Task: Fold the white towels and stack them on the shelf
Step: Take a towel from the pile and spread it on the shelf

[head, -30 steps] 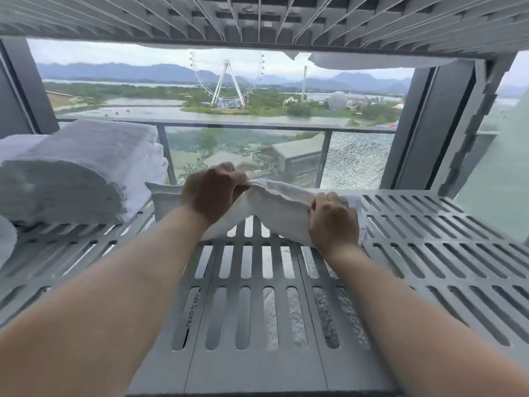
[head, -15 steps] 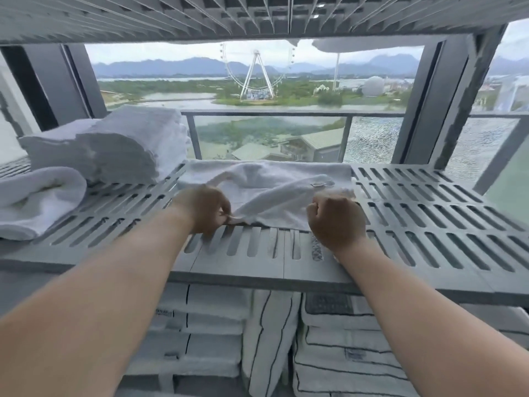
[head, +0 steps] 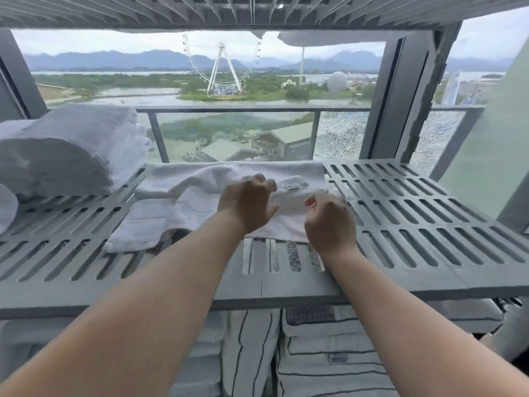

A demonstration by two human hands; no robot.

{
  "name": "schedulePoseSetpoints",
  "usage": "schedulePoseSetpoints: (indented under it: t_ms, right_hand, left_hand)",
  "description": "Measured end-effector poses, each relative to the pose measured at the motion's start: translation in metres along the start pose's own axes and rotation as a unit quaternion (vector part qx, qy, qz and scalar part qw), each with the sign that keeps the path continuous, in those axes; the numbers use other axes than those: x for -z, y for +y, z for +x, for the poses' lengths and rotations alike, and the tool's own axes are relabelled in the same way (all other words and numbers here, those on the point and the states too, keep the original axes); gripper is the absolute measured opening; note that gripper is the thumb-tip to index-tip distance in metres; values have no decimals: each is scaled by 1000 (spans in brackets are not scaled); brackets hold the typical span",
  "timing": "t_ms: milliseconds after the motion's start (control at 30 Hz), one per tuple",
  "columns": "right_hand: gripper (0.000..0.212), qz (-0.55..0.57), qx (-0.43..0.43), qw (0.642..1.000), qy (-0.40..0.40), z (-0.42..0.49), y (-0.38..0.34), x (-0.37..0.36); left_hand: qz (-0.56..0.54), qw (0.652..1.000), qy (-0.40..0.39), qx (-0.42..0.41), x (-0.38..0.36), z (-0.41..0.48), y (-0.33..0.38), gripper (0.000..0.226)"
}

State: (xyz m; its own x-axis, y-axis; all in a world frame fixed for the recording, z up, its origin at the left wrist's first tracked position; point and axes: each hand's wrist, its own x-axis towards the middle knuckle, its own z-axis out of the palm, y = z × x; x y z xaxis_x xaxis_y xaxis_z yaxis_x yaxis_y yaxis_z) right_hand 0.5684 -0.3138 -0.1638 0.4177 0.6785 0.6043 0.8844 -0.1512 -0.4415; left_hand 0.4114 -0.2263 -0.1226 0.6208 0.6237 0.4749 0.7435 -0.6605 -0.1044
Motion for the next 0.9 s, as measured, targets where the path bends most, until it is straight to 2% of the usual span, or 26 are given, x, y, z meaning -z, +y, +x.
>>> schedulePoseSetpoints:
  t_ms: [200,300,333,467,533,633,733,900]
  right_hand:
    - [34,-2,-62,998,-23,16,11,-5]
    - [32,-27,-53,997,-52,25,20,-4]
    - [32,-33,-49,996,-72,27,22,-4]
    - [37,-9,-79,988,-132,29,25,-4]
    - [39,31,-119,987,-99,28,26,0]
    - [35,74,-200,977,-2,24,28,8]
    - [32,97,-237,966,30,20,27,13]
    - [26,114,-197,974,26,7,24,21]
  left_hand:
    - [-9,998,-25,48,-25,45,23,52]
    - [-31,997,-28,65,-33,57,23,21]
    - [-41,997,-17,65,-36,59,22,14]
    - [-102,991,79,38,-41,55,23,17]
    - [-135,984,116,-25,-38,45,25,20]
    - [-175,970,68,-156,-34,22,28,17]
    - [-229,960,42,-157,-24,12,24,14]
    - [-237,963,-10,-129,-10,-11,30,16]
